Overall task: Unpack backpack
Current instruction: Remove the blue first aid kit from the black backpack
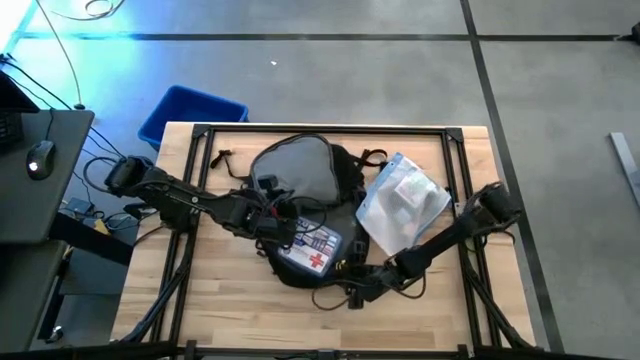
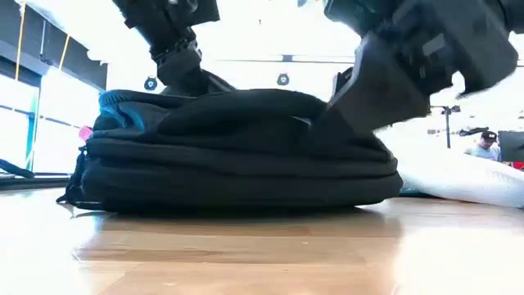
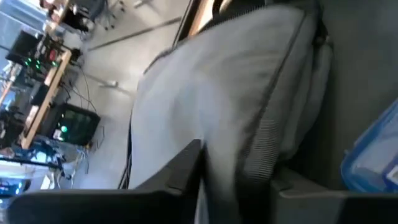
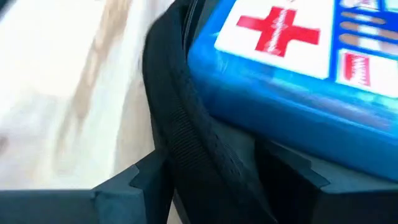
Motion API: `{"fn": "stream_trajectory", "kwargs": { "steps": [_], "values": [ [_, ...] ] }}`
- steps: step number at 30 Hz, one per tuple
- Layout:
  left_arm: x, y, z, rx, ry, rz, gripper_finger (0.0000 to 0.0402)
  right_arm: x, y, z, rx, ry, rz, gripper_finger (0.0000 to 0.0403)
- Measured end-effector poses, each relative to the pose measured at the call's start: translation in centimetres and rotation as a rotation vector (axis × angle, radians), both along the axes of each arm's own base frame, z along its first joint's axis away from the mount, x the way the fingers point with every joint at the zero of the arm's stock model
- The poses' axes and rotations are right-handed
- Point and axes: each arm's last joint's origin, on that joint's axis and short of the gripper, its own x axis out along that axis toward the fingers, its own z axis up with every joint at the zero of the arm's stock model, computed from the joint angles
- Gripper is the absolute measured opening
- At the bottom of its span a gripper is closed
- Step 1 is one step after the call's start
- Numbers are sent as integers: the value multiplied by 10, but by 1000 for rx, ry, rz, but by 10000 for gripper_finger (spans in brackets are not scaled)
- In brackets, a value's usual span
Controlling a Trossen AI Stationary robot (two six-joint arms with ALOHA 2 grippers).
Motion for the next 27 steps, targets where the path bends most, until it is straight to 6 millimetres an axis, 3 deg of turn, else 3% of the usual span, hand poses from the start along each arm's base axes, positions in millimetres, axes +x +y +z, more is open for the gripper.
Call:
{"fn": "stream_trajectory", "kwargs": {
  "steps": [6, 11, 14, 18, 22, 27],
  "values": [
    [-10, -10, 8, -21, 56, -85, 139, -6, -13, 39, 114, -15, 29, 198],
    [-19, -42, 35, -29, -2, -209, 130, -12, -38, 80, 216, -75, 22, 213],
    [-27, -64, 38, -93, 8, -328, 118, -9, -62, 95, 305, -101, -31, 231],
    [-37, -94, 28, -253, 43, -473, 98, 2, -104, 88, 443, -10, -78, 261],
    [-46, -119, -2, -306, 57, -568, 74, 12, -144, 69, 604, 106, -96, 286],
    [-50, -126, -45, -268, 13, -535, 49, 22, -173, 42, 698, 183, -162, 293]
  ]
}}
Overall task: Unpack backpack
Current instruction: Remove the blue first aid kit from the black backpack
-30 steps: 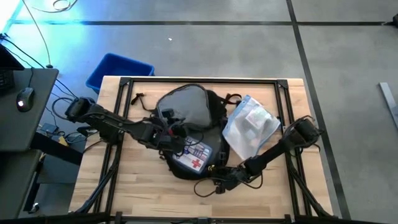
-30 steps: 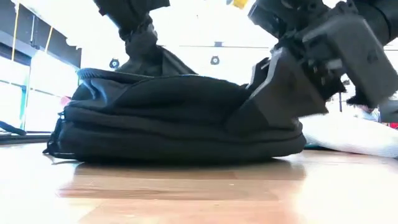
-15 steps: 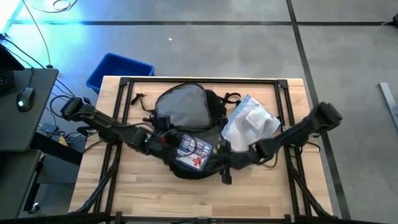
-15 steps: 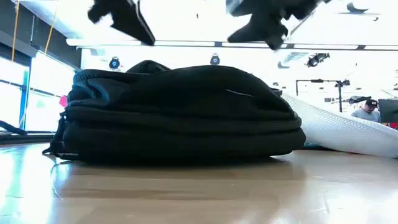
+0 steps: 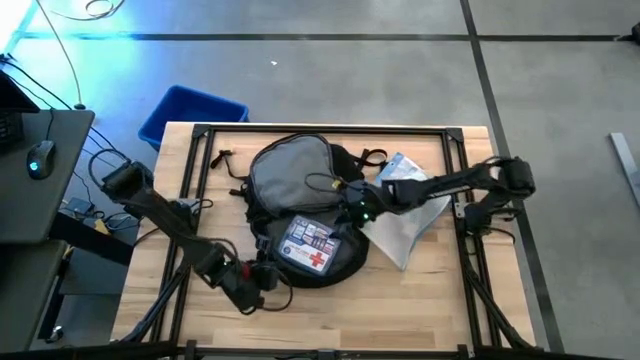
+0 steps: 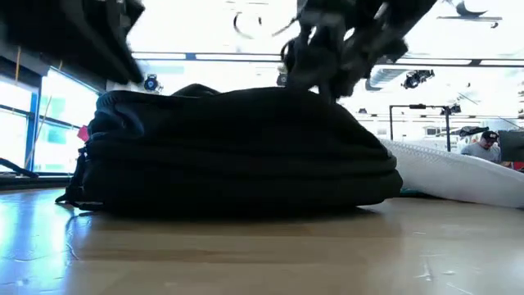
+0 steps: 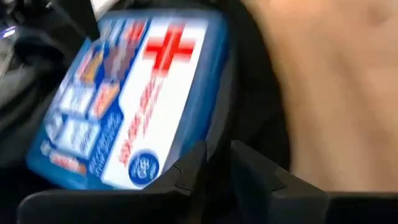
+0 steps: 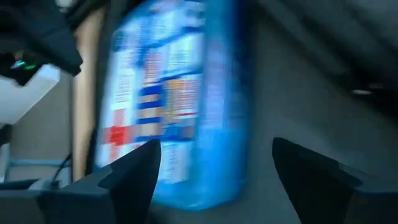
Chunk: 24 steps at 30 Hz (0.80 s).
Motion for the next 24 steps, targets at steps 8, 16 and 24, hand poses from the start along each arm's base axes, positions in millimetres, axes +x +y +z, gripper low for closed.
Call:
{"fn": "stream_trajectory", "kwargs": {
  "steps": [8, 16, 24],
  "values": [
    [3, 15, -40, 66, -56, 188, 37, 24, 2, -32, 164, -69, 56, 293],
    [-1, 11, -44, 86, -77, 210, 37, 26, 4, -36, 193, -67, 58, 257],
    [-20, 15, -36, 162, -177, 336, 37, 27, 16, -34, 258, -76, 98, 150]
  ]
}}
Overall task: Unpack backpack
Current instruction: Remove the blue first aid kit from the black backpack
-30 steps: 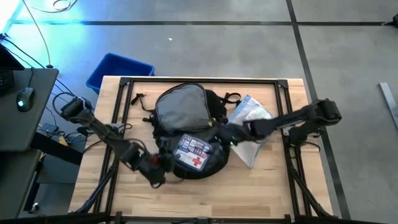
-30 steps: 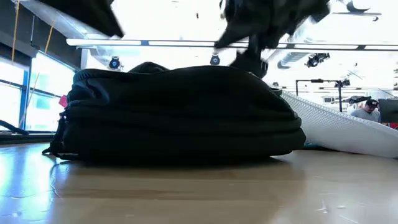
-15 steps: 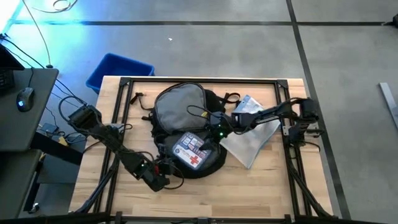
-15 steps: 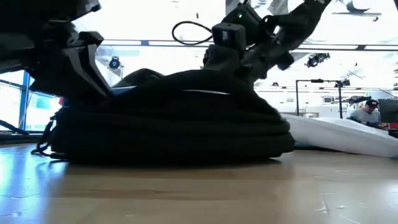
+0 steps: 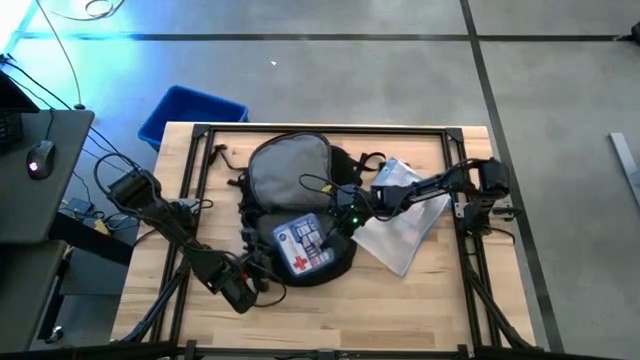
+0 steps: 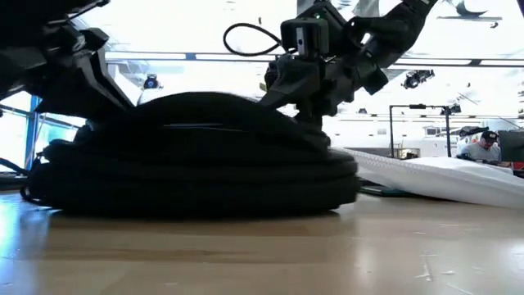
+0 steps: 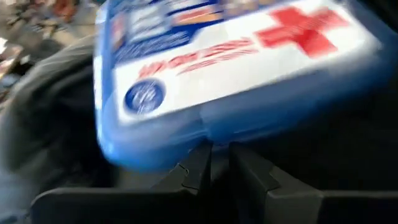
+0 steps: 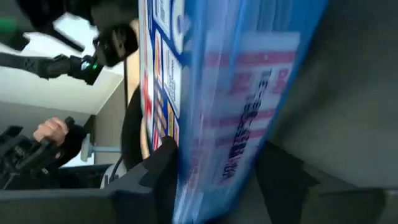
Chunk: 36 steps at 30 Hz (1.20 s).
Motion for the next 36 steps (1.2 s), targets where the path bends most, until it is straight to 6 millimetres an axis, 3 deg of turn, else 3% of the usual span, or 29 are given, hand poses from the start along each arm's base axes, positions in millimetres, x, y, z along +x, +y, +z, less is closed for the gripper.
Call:
{"fn": "stream_trajectory", "kwargs": {
  "steps": [4, 11, 16, 20, 27, 29, 31, 36],
  "values": [
    [-4, 4, -1, -13, -25, 55, 37, 2, 5, 1, -39, -25, -39, 164],
    [-2, 6, -1, -63, -60, 93, 37, 6, 4, 3, -148, -97, -113, 285],
    [3, 10, -1, -86, -66, 116, 37, 11, 0, 6, -179, -161, -168, 321],
    [5, 13, -1, -92, -57, 125, 37, 11, 1, 8, -165, -169, -163, 298],
    [1, 13, -2, -83, -32, 127, 37, 11, 2, 21, -86, -215, -140, 142],
    [-2, 14, -3, -87, -22, 143, 37, 8, 1, 31, -88, -234, -133, 141],
    [-3, 16, -3, -96, -21, 163, 37, 3, -1, 47, -99, -275, -138, 141],
    [-5, 18, -4, -116, -34, 191, 37, -28, -8, 116, -180, -427, -184, 141]
  ]
}}
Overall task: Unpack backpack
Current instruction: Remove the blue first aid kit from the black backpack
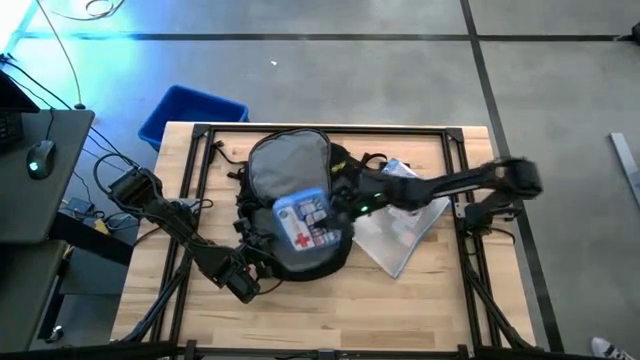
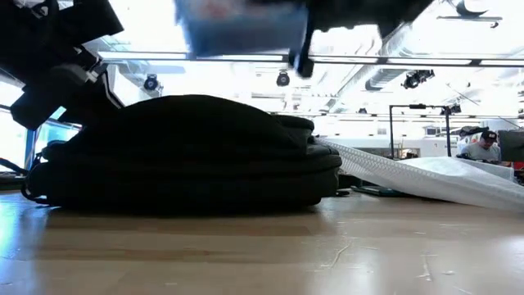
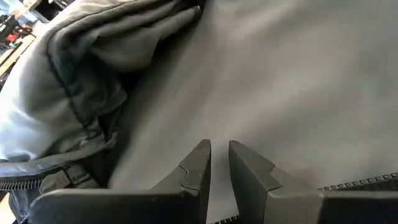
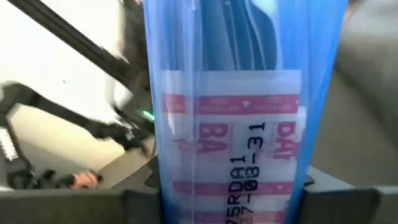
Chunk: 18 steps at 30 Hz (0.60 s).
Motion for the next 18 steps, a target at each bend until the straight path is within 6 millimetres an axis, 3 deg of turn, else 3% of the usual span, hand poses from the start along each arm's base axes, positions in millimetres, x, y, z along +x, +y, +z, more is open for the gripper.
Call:
{"fn": "stream_trajectory", "kwargs": {
  "steps": [5, 9, 13, 18],
  "values": [
    [5, 7, -4, -8, 0, 16, 35, -50, -7, 39, -108, 74, -181, 141],
    [28, 15, 2, -39, 23, -32, 13, -81, -11, 42, -161, 248, -336, 141],
    [57, 34, 9, -63, 21, -103, 3, -93, -9, 35, -180, 357, -402, 141],
    [80, 92, 5, -178, 88, -30, 0, -89, -4, 26, -185, 413, -388, 141]
  ]
}}
